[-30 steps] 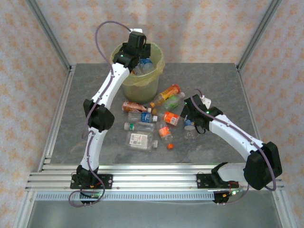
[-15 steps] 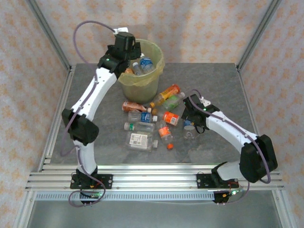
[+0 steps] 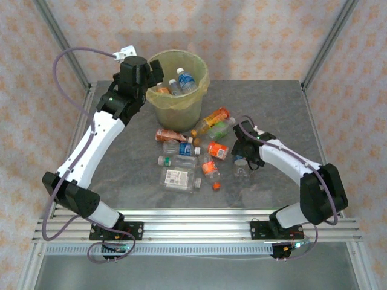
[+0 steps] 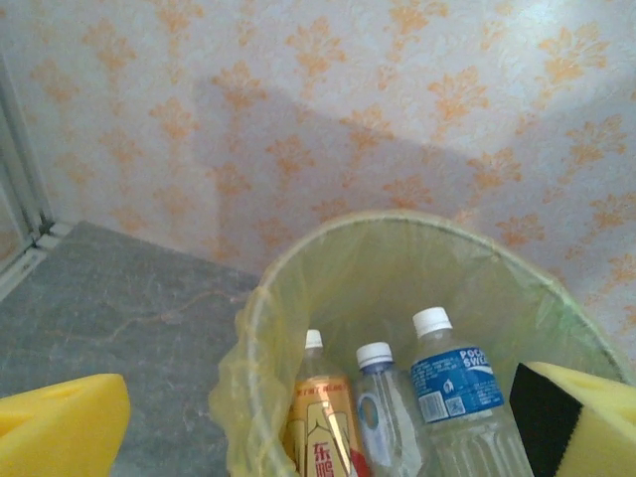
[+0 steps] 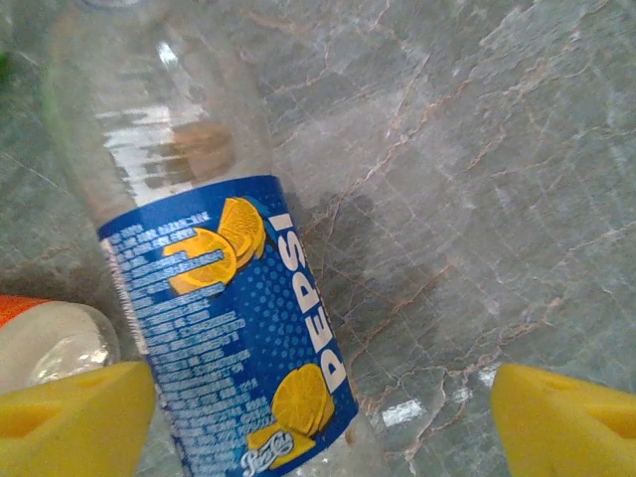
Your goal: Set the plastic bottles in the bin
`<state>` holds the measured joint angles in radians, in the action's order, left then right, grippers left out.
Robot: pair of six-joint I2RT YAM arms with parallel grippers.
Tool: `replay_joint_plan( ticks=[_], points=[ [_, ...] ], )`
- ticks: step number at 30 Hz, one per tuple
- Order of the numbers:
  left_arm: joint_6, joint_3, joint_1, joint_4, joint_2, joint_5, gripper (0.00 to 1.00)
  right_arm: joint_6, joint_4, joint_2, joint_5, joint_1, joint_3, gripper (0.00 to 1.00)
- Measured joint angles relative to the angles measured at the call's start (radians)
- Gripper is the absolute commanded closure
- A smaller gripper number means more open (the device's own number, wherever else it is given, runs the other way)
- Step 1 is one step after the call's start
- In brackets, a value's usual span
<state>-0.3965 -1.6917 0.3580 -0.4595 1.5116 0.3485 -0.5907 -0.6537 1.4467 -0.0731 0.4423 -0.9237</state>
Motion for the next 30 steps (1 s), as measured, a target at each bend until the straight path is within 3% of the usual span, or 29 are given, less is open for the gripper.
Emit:
replay_joint_plan(
  ticks=[6,18,30],
  points=[
    [-0.056,0.089,0.000,-0.001,-0.058,0.000,0.00,0.001,0.036,0.049,0.044,-0.003,0.017,0.18],
    [-0.078,0.096,0.000,-0.009,-0.083,0.000,0.00,0.011,0.089,0.145,0.064,-0.003,0.017,0.24],
    [-0.077,0.096,-0.001,-0.032,-0.083,0.000,0.00,0.031,0.082,0.102,0.043,-0.005,0.017,0.47]
  ],
)
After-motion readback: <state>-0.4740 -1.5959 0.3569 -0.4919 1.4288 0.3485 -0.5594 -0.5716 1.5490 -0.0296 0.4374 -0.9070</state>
